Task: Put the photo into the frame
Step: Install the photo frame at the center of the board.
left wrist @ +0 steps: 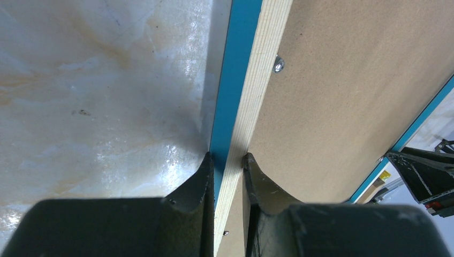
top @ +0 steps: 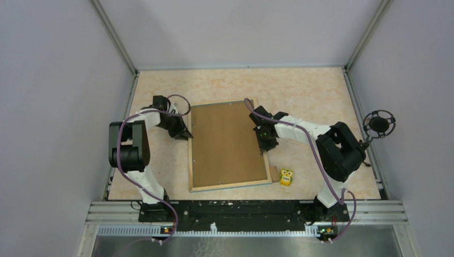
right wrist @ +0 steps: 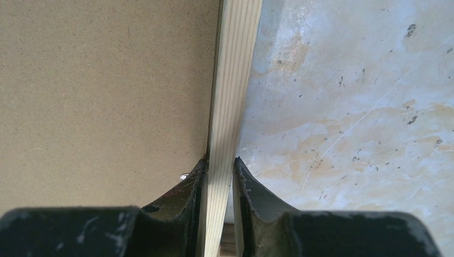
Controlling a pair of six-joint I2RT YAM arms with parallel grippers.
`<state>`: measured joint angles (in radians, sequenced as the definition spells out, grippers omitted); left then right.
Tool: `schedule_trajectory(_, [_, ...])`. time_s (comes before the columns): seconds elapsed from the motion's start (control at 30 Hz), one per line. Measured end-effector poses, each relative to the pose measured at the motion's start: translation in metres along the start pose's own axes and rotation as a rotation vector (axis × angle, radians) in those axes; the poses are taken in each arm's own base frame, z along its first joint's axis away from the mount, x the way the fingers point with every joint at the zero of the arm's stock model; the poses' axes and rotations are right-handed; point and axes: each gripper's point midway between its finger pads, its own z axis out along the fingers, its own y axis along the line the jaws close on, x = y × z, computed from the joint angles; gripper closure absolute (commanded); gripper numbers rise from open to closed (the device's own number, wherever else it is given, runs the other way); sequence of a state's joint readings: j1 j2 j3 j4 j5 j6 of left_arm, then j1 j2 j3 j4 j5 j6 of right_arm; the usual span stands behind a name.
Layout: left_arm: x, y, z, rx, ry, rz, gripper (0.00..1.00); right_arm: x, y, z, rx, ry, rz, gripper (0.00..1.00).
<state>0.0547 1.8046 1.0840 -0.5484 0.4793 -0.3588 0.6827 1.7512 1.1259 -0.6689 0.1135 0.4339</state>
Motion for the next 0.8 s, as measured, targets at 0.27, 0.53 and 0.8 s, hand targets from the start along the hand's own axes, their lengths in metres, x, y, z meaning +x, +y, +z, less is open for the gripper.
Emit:
schedule_trajectory(0.27, [0.0000,-0.0001,0.0000,0.000,0.000,-0.002,1.00,0.0001,0.0005,0.0006,-0.005,-0.004,0.000,0.72])
schedule_trajectory(0.53, [-0.0001,-0.0001,0.0000,0.000,0.000,-0.002,1.00,0.0003,0.0030,0.0010,-0.029,-0.028,0.007,0.71])
schedule_trajectory(0.8, [-0.0001,0.0001,-0.0004,0.001,-0.006,0.001,1.00,-0.0001,0.0021,0.0009,-0.024,-0.036,0.022,0.75])
